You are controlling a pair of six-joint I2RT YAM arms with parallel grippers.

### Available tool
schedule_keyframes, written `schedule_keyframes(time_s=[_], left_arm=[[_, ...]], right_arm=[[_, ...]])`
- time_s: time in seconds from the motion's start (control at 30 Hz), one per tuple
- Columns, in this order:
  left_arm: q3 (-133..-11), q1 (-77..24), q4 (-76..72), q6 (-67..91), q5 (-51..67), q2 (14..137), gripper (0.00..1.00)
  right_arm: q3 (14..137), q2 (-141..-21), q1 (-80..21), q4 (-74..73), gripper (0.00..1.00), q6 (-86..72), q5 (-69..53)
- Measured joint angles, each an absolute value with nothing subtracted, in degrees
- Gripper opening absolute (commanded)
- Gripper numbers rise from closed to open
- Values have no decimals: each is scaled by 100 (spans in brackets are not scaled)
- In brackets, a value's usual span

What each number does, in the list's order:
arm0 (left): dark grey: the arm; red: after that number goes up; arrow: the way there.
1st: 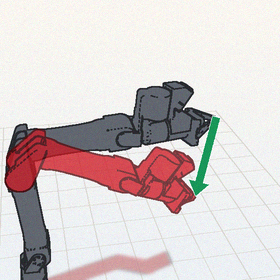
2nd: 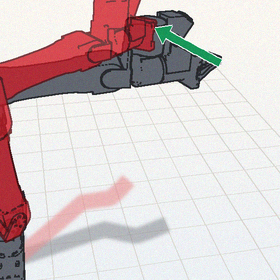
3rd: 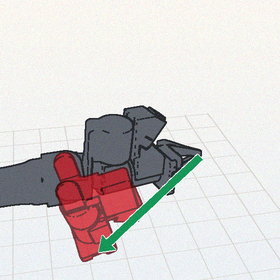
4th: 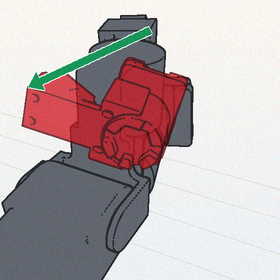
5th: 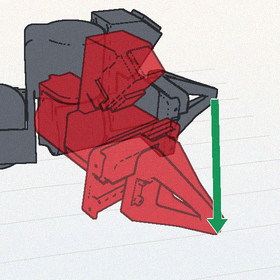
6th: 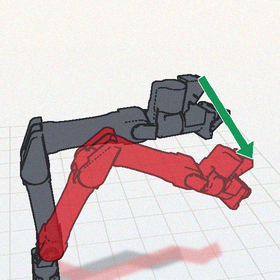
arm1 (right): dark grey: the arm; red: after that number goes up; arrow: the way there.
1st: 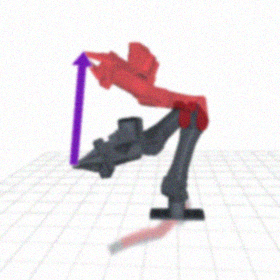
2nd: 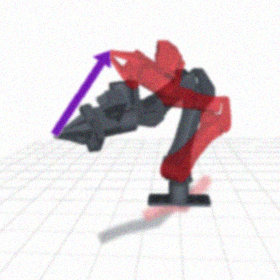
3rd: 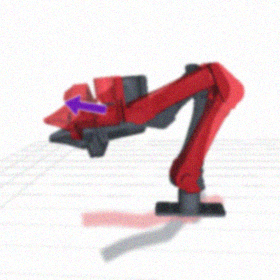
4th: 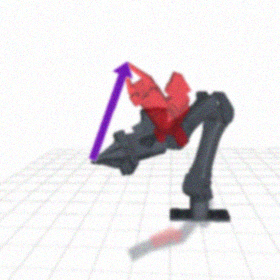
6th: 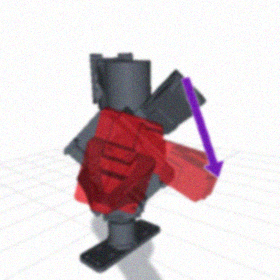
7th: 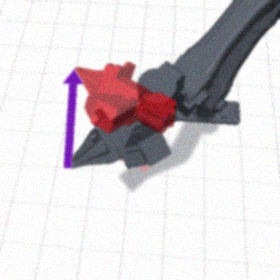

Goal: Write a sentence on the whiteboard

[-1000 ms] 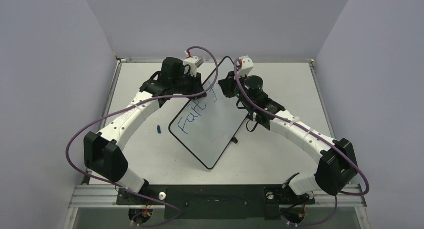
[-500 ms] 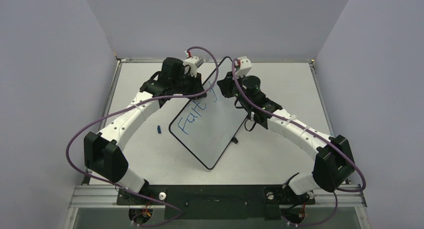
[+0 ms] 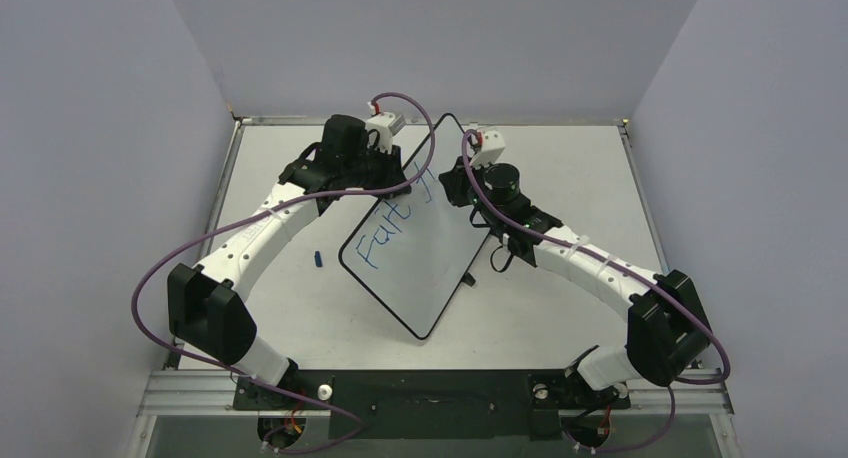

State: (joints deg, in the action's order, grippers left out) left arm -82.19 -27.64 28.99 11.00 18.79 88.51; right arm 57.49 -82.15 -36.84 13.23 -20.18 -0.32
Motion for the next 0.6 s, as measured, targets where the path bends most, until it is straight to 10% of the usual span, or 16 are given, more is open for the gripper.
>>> schedule_keyframes(time_s=[0.6], left_arm=[[-8219, -2768, 2897, 1120, 1879, 8838, 0]], right_arm=[[6110, -8348, -3632, 1122, 0, -2008, 51]])
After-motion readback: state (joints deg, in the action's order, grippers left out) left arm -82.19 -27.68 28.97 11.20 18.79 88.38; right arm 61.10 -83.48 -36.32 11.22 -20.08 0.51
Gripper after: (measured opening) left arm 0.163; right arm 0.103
